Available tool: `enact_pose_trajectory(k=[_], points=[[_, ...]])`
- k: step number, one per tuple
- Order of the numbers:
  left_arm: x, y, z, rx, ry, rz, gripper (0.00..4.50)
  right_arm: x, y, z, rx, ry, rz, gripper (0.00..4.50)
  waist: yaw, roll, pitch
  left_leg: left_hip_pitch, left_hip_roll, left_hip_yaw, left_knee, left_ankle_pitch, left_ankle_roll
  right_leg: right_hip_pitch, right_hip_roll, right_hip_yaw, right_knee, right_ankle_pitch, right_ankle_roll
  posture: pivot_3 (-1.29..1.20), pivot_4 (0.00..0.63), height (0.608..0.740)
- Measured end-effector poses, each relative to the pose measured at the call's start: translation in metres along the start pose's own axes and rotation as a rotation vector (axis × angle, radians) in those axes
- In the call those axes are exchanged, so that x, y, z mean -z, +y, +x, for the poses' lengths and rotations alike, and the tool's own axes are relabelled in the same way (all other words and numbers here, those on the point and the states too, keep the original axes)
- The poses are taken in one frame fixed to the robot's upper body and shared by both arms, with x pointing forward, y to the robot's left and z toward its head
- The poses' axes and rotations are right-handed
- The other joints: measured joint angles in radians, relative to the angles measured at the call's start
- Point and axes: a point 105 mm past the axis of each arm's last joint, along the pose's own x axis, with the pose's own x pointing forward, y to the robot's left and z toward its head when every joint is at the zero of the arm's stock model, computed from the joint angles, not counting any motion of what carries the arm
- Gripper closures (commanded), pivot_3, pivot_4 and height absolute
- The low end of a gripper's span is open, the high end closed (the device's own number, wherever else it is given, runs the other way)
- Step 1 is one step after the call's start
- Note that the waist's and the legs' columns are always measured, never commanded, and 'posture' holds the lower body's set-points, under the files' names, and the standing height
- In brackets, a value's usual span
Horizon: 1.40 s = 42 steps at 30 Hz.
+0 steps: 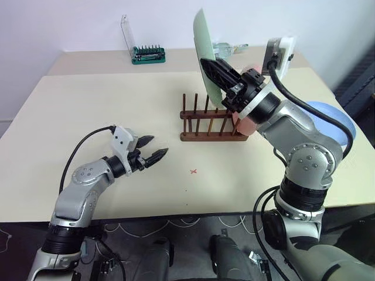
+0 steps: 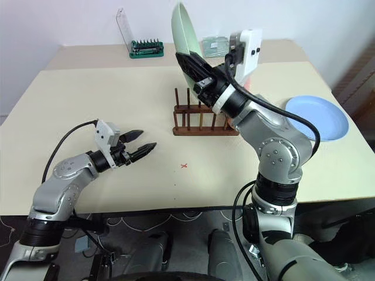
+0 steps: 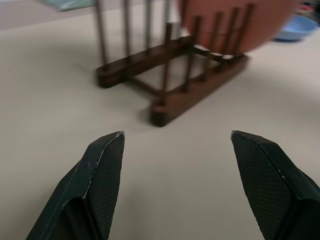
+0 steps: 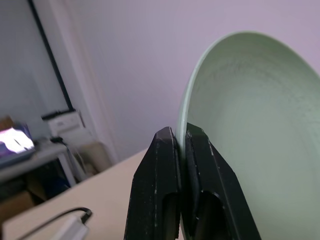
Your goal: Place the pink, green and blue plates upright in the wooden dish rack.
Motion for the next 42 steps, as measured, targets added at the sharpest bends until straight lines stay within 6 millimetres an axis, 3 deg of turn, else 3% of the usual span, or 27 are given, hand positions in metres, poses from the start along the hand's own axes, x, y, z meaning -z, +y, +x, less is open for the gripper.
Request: enact_pose_trajectory(k=[9, 23, 24, 25, 30, 42], points=[[-0.003, -0.021, 0.006, 0.094, -0.031, -0.035, 1.04, 0.009, -0.037, -0.005, 0.172, -0.003, 0.201, 4.5, 0.001, 0.0, 0.0, 0.0, 0.0, 0.0, 0.0, 0.0, 0.0, 0.0, 0.0, 0.0, 0.0, 0.0, 0.0, 0.0, 0.15, 0.74], [-0.004, -0.027, 0.008, 0.103, -0.045, -0.037, 1.04, 0.025, -0.071, -0.006, 0.361, 0.033, 0.367, 4.5, 0.0, 0.001, 0.0, 0.0, 0.0, 0.001, 0.0, 0.0, 0.0, 0.0, 0.001, 0.0, 0.0, 0.0, 0.0, 0.0, 0.15, 0.74], [-0.004, -0.027, 0.008, 0.101, -0.043, -0.034, 0.96, 0.027, -0.073, -0.006, 0.374, 0.041, 0.374, 3.8, 0.0, 0.001, 0.0, 0.0, 0.0, 0.001, 0.0, 0.0, 0.0, 0.0, 0.001, 0.0, 0.0, 0.0, 0.0, 0.0, 0.15, 0.74], [-0.004, -0.027, 0.008, 0.101, -0.043, -0.033, 0.96, 0.03, -0.075, -0.007, 0.387, 0.049, 0.382, 3.5, 0.0, 0.001, 0.0, 0.0, 0.0, 0.001, 0.0, 0.0, 0.0, 0.0, 0.001, 0.0, 0.0, 0.0, 0.0, 0.0, 0.15, 0.74], [-0.004, -0.027, 0.009, 0.103, -0.049, -0.033, 0.96, 0.033, -0.076, -0.006, 0.392, 0.066, 0.38, 1.05, 0.0, 0.001, 0.0, 0.0, 0.0, 0.001, 0.0, 0.0, 0.0, 0.0, 0.001, 0.0, 0.0, 0.0, 0.0, 0.0, 0.15, 0.74], [-0.003, -0.028, 0.009, 0.107, -0.049, -0.036, 0.96, 0.009, -0.064, -0.006, 0.344, 0.187, 0.013, 1.05, 0.001, 0.001, 0.0, 0.0, 0.001, 0.001, 0.0, 0.0, 0.001, 0.0, 0.001, 0.0, 0.0, 0.0, 0.0, 0.0, 0.15, 0.74]])
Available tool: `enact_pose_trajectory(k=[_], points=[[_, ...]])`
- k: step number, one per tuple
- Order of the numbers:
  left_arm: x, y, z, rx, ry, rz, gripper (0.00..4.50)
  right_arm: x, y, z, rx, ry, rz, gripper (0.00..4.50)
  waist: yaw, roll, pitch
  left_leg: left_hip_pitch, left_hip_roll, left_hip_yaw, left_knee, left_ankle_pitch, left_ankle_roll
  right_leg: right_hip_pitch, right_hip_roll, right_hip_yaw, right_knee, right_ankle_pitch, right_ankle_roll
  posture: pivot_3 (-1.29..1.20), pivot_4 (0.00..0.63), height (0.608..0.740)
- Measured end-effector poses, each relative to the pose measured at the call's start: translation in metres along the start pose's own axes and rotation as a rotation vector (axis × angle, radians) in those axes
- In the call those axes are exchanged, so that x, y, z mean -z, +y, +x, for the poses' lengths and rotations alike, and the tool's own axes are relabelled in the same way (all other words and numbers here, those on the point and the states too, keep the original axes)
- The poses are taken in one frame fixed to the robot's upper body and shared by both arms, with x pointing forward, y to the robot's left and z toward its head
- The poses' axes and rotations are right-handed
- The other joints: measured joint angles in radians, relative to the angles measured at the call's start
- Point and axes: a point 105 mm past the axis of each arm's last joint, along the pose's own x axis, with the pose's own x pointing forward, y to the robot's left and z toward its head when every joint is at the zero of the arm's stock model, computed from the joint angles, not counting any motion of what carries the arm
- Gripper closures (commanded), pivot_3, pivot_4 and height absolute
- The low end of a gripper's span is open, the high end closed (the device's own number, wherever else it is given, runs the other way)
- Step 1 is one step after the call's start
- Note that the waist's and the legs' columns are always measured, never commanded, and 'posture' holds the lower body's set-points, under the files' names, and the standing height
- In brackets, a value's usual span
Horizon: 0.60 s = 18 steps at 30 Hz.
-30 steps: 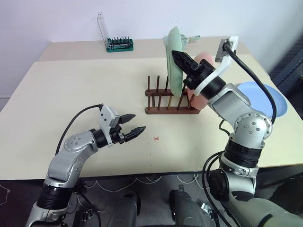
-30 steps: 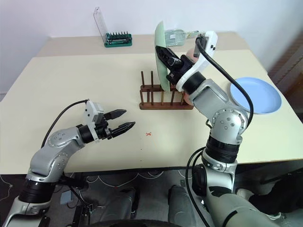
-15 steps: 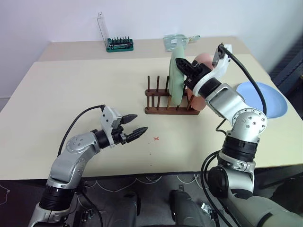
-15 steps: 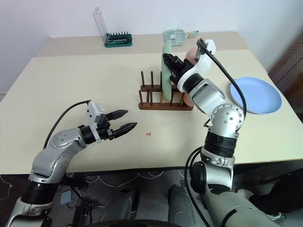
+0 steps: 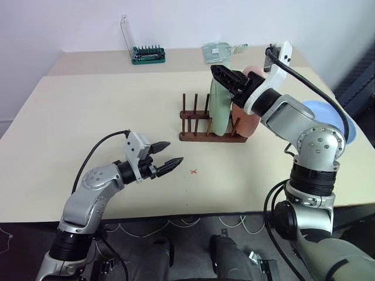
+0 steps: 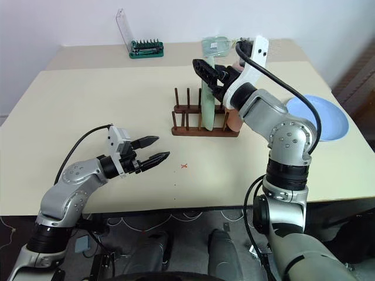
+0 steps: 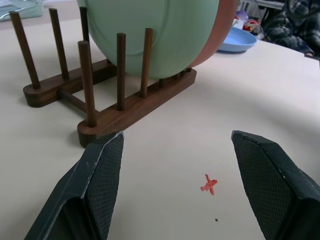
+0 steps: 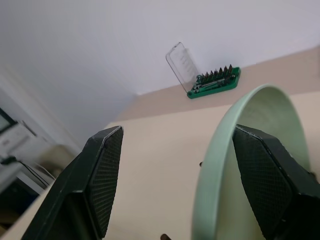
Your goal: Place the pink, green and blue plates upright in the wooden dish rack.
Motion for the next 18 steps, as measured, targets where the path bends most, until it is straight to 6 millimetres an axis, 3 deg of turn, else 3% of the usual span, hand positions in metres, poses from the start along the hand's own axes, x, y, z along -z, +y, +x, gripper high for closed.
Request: enact_pose_trajectory(k=[2, 6, 9, 13, 14, 18], points=[[0.001, 0.001, 0.0, -0.002, 0.002, -0.003, 0.96, -0.005, -0.001, -0.005, 0.012, 0.022, -0.141, 1.05, 0.001, 0.0, 0.0, 0.0, 0.0, 0.0, 0.0, 0.0, 0.0, 0.0, 0.0, 0.0, -0.001, 0.0, 0.0, 0.0, 0.15, 0.74], [0.002, 0.001, 0.0, -0.002, 0.003, -0.006, 0.96, -0.017, 0.01, -0.009, -0.036, -0.009, -0.184, 1.05, 0.0, 0.0, 0.0, 0.0, 0.001, 0.0, 0.0, 0.0, 0.0, 0.0, 0.0, 0.0, -0.001, 0.0, 0.0, 0.0, 0.15, 0.74], [0.002, 0.001, 0.001, 0.001, -0.001, -0.009, 0.96, -0.024, 0.002, -0.016, -0.005, 0.007, -0.3, 1.05, 0.005, 0.0, 0.0, -0.001, 0.0, 0.0, 0.001, 0.0, 0.001, 0.0, 0.0, 0.0, -0.001, 0.0, 0.0, 0.0, 0.15, 0.74], [0.004, 0.001, 0.002, 0.003, 0.002, -0.007, 0.96, -0.052, -0.006, -0.036, 0.013, -0.033, -0.546, 1.05, 0.01, 0.0, 0.0, -0.003, 0.0, 0.001, 0.002, -0.001, 0.001, 0.0, 0.0, 0.0, -0.003, 0.0, 0.0, 0.0, 0.15, 0.74], [0.003, 0.001, 0.002, 0.008, 0.0, -0.001, 0.96, -0.061, -0.012, -0.048, 0.018, -0.029, -0.636, 1.05, 0.015, 0.0, 0.0, -0.004, 0.0, 0.0, 0.002, -0.001, 0.002, 0.001, 0.0, -0.001, -0.003, -0.001, 0.001, 0.0, 0.15, 0.74], [0.006, 0.001, 0.002, 0.009, 0.013, 0.001, 0.96, -0.082, -0.063, -0.096, 0.157, 0.065, -0.787, 0.04, 0.014, -0.001, 0.0, -0.003, -0.001, 0.002, 0.004, -0.003, 0.004, 0.003, -0.001, -0.001, -0.005, -0.001, 0.002, 0.0, 0.15, 0.74]])
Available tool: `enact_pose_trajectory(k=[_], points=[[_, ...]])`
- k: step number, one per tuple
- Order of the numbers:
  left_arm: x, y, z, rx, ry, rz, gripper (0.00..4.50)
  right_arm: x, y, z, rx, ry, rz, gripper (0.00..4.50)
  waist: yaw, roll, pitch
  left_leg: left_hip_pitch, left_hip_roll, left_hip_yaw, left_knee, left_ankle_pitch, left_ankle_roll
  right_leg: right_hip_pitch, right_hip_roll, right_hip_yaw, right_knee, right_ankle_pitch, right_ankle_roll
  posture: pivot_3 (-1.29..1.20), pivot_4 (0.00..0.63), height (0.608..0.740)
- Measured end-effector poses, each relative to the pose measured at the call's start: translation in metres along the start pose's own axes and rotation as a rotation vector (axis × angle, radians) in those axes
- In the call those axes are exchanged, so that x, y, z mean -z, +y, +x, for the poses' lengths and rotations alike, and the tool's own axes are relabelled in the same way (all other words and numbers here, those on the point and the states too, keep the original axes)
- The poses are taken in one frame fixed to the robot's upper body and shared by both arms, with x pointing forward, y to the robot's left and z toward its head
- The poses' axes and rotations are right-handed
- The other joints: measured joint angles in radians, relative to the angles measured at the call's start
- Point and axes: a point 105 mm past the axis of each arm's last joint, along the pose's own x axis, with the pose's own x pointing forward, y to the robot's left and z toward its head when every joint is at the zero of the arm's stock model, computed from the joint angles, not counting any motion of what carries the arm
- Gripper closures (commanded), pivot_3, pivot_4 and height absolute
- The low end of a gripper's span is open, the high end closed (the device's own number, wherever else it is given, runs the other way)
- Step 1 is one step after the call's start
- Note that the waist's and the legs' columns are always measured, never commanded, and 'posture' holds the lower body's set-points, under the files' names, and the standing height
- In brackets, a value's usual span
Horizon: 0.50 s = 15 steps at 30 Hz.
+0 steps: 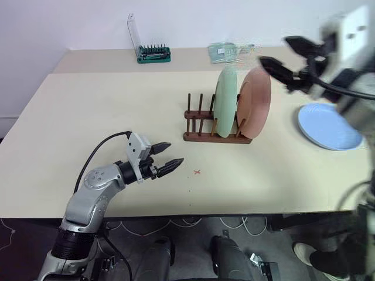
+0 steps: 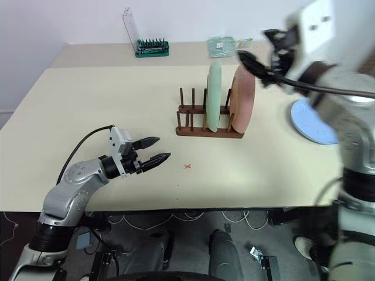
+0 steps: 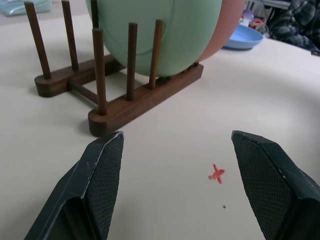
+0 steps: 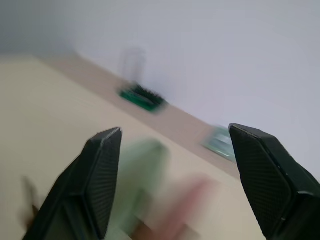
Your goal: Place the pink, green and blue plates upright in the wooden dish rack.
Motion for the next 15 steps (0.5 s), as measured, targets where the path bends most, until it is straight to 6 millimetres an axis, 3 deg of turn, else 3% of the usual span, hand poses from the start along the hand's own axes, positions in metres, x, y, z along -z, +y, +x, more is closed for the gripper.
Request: enact_pose_trajectory(k=[2, 7, 11, 15], points=[[0.001, -0.002, 0.001, 0.012, 0.004, 0.0, 0.96, 0.033, -0.019, -0.017, 0.046, 0.149, -0.071, 0.04, -0.004, 0.0, 0.0, 0.003, 0.0, 0.001, -0.001, 0.0, 0.0, 0.002, 0.0, 0.0, 0.0, 0.0, 0.0, 0.0, 0.15, 0.74], [-0.002, -0.005, 0.008, 0.046, -0.007, 0.016, 0.96, 0.133, -0.016, -0.035, 0.016, 0.503, -0.188, 0.04, -0.018, 0.003, 0.0, 0.005, 0.003, 0.005, 0.0, 0.0, 0.0, 0.002, 0.0, 0.002, 0.001, -0.001, -0.002, 0.0, 0.15, 0.74], [-0.003, -0.004, 0.01, 0.049, -0.009, 0.025, 0.96, 0.181, -0.03, -0.044, 0.072, 0.658, -0.308, 0.04, -0.009, 0.004, 0.0, 0.005, 0.002, 0.005, 0.0, 0.0, 0.0, 0.002, 0.0, 0.002, 0.0, 0.0, 0.0, 0.0, 0.15, 0.74], [-0.001, -0.003, 0.009, 0.048, -0.003, 0.019, 0.96, 0.223, -0.03, -0.038, 0.088, 0.711, -0.305, 0.04, -0.011, 0.004, 0.0, 0.005, 0.002, 0.005, 0.0, 0.0, 0.0, 0.002, 0.0, 0.002, 0.0, 0.0, 0.0, 0.0, 0.15, 0.74]])
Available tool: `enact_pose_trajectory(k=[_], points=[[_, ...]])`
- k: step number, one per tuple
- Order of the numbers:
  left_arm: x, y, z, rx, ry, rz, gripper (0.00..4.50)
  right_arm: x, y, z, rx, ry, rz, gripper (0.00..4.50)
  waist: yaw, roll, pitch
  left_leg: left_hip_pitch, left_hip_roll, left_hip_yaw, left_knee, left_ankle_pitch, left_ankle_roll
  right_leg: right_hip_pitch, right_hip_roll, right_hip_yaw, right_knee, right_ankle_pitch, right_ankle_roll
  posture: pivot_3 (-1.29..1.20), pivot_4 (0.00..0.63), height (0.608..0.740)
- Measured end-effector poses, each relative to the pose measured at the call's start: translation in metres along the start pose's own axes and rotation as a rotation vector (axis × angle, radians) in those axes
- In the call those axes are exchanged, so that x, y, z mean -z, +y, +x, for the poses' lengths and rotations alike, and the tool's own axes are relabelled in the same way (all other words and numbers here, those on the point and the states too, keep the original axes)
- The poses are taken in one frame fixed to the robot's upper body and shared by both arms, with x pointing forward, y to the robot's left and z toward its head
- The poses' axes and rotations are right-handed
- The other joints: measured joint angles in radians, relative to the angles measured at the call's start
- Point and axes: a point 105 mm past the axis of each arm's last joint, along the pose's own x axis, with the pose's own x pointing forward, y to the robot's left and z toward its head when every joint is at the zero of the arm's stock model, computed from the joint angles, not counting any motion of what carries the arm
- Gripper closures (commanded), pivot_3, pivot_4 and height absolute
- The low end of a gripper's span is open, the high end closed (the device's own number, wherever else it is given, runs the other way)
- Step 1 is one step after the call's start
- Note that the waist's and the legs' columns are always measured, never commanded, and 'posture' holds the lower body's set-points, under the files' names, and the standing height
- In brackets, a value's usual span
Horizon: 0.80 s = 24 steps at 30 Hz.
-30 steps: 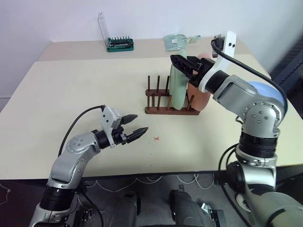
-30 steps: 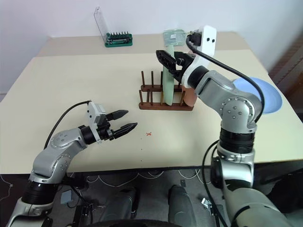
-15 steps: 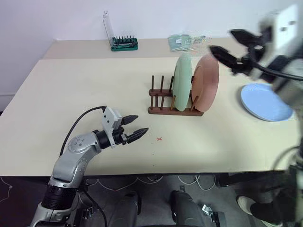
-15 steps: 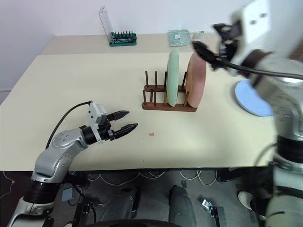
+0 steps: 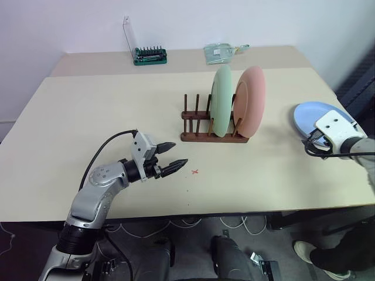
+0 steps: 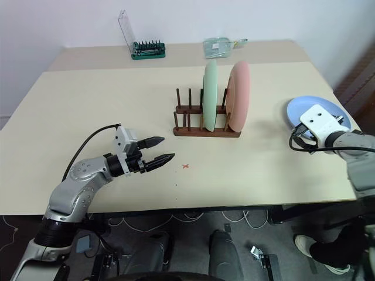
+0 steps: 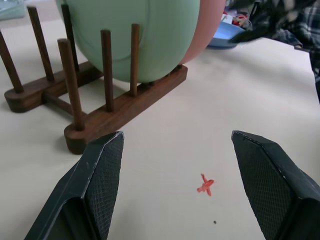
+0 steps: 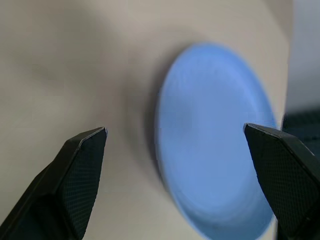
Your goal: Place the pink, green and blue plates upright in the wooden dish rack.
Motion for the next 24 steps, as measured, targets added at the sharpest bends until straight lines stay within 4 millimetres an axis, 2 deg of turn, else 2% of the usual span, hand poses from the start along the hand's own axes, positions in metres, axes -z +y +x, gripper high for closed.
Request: enact_pose_trajectory(k=[4, 6, 8, 14, 18, 21, 23, 24], points=[[0.0, 0.0, -0.001, -0.003, 0.001, 0.003, 0.96, 0.008, -0.007, 0.015, 0.046, 0.011, -0.009, 0.04, -0.001, -0.001, -0.001, 0.001, 0.0, 0.0, 0.0, 0.0, 0.0, 0.002, 0.0, 0.0, 0.0, 0.0, 0.0, 0.0, 0.15, 0.74], [0.0, 0.001, -0.001, -0.004, 0.002, 0.004, 0.96, 0.01, -0.009, 0.018, 0.062, 0.013, -0.017, 0.57, 0.0, -0.001, -0.001, 0.002, 0.0, -0.001, 0.001, 0.0, 0.0, 0.003, 0.0, 0.0, 0.0, 0.0, 0.0, 0.0, 0.15, 0.74], [0.0, 0.001, -0.001, -0.007, 0.003, 0.005, 0.96, 0.016, -0.01, 0.021, 0.08, 0.032, -0.034, 1.33, 0.005, -0.001, -0.001, 0.002, -0.001, -0.002, 0.001, 0.0, 0.0, 0.004, 0.0, 0.0, -0.001, 0.0, 0.0, 0.0, 0.15, 0.74], [0.002, 0.002, -0.004, -0.02, 0.013, 0.002, 0.96, 0.028, -0.006, 0.021, 0.093, 0.069, -0.097, 4.35, 0.003, -0.001, -0.001, 0.002, -0.002, -0.003, 0.0, 0.0, 0.0, 0.004, -0.001, 0.0, 0.0, 0.0, 0.0, 0.0, 0.15, 0.74], [0.002, 0.001, -0.004, -0.019, 0.013, 0.003, 0.96, 0.014, -0.015, 0.016, 0.163, 0.015, -0.094, 4.35, -0.003, 0.001, 0.0, 0.002, -0.002, -0.003, 0.0, 0.0, 0.0, 0.003, 0.0, 0.0, 0.001, 0.0, 0.0, 0.0, 0.15, 0.74], [0.002, 0.002, -0.004, -0.019, 0.014, 0.004, 0.96, -0.017, -0.033, 0.006, 0.252, -0.082, -0.114, 4.35, -0.004, 0.003, -0.001, 0.002, -0.002, -0.003, 0.0, 0.0, 0.0, 0.002, 0.0, 0.0, 0.001, 0.0, 0.0, 0.0, 0.15, 0.74], [0.002, 0.002, -0.004, -0.019, 0.015, 0.005, 0.96, -0.053, -0.049, -0.008, 0.334, -0.193, -0.134, 4.35, -0.004, 0.003, 0.0, 0.001, -0.002, -0.002, 0.0, 0.0, 0.0, 0.002, 0.0, 0.0, 0.001, 0.0, 0.0, 0.0, 0.15, 0.74], [0.001, 0.002, -0.004, -0.018, 0.014, 0.007, 0.96, -0.081, -0.061, -0.02, 0.387, -0.283, -0.145, 4.35, -0.004, 0.005, 0.0, 0.001, -0.002, -0.002, 0.0, 0.0, 0.0, 0.001, 0.0, 0.001, 0.001, 0.0, 0.0, 0.0, 0.15, 0.74]])
